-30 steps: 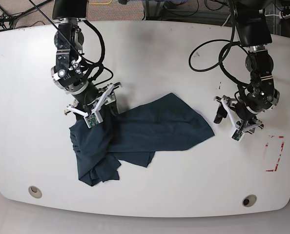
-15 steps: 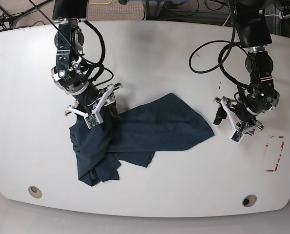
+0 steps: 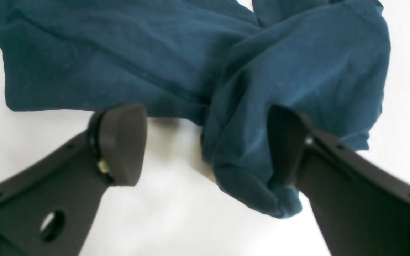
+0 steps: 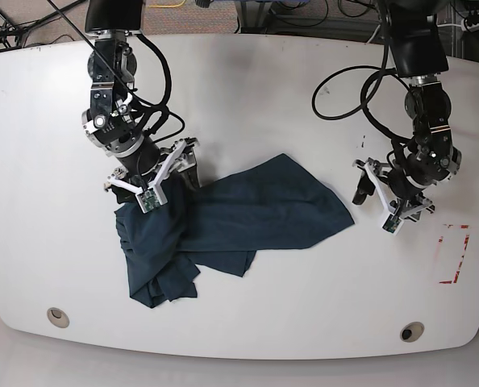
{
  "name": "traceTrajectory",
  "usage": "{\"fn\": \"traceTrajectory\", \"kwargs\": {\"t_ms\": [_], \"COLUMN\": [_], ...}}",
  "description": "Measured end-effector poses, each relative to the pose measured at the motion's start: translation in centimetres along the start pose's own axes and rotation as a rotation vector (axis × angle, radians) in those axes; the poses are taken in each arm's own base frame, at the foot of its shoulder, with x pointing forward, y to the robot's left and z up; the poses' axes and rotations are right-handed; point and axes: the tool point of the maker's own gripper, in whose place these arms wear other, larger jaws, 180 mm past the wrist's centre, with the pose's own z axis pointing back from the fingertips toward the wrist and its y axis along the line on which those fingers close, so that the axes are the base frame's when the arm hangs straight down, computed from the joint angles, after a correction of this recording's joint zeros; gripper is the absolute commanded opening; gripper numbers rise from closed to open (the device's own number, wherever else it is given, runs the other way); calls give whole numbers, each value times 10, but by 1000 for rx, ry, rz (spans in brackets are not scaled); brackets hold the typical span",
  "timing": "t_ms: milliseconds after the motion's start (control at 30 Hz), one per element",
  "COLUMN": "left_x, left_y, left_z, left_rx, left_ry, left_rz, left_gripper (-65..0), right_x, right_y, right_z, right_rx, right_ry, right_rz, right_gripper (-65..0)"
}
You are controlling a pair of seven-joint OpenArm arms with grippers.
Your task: Fold the T-shirt properly
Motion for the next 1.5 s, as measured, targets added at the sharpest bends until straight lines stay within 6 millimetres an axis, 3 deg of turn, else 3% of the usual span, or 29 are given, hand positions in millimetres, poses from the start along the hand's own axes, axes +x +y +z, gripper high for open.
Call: {"fn": "traceTrajectory", "kwargs": {"t_ms": [33,67,133,233,333,567,833,1033,1167,1300,1500], "left_x": [0,-14,-24,-65,-74,-56,-68,-34,-19,-24,-31], "left_y": [0,-6,-12,-30,-41,-29,-24,-4,0,0,-1], "left_z": [0,0,1,3,5,2,8,17,17,17,18], "left_rx": [0,-11,-18,-51,-77,-49,-32,31,37,38,39], "left_ry": [0,30,32,141,128,105,150,69,30,61,93], "left_rz": [0,13,40,51,79,57,58,20,14,14,12], "left_gripper": [-275,-275,-275,-275,-275,-275,-275,-274,-272,-272,-272], "right_x": [0,-4,-8,-23,-25,-16,-17,-16,-14,-10,-6], "right_y": [0,2,2,9,14,9,10,8,8,4,-3], "right_z": [0,-1,-3,-4,-4,-5,-5,-5,-4,-3,-6], "right_rx": [0,1,-11,-1,16,3,5,3,-1,-12,-20], "right_ry": [0,10,19,75,77,49,54,51,48,41,33], "right_rz": [0,-12,-43,-43,-47,-47,-47,-46,-40,-29,-18], "right_gripper": [-181,-190,-211,-249,-273,-273,-271,-258,-184,-130,-144]}}
